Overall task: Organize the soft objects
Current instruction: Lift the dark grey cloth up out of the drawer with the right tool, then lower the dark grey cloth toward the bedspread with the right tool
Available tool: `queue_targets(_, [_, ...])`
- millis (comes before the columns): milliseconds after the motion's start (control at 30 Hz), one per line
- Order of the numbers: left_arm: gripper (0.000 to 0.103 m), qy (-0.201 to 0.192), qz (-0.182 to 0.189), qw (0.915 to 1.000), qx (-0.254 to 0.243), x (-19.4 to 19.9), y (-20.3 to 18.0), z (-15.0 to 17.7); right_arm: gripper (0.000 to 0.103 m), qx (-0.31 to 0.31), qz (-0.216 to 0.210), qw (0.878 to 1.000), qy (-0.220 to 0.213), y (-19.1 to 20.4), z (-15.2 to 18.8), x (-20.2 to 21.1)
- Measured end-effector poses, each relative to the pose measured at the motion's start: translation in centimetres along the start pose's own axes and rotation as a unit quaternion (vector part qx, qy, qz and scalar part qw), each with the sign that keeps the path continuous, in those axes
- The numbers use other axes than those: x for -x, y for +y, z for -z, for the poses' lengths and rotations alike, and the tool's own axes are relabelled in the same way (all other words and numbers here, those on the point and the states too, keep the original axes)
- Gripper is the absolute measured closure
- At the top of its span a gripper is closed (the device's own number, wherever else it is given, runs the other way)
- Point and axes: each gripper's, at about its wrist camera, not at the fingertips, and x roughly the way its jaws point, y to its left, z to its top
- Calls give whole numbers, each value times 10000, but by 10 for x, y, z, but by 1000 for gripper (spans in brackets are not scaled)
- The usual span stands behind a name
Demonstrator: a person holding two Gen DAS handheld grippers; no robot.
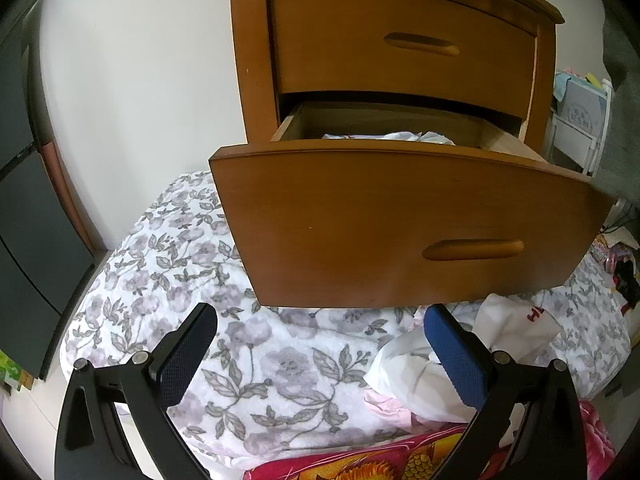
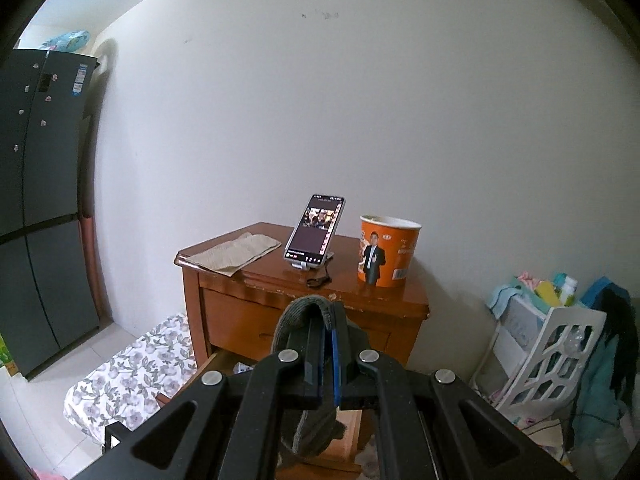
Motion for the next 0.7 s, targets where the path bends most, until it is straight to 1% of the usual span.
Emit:
queue_targets(200, [0,26,20,10000,-1,0,0,1,101,43,14,10000,-44,-2,0,15])
queue_targets(700, [0,-125,9,9999,-65,7,-2,2,100,151,-87,9992,349,0,25,23])
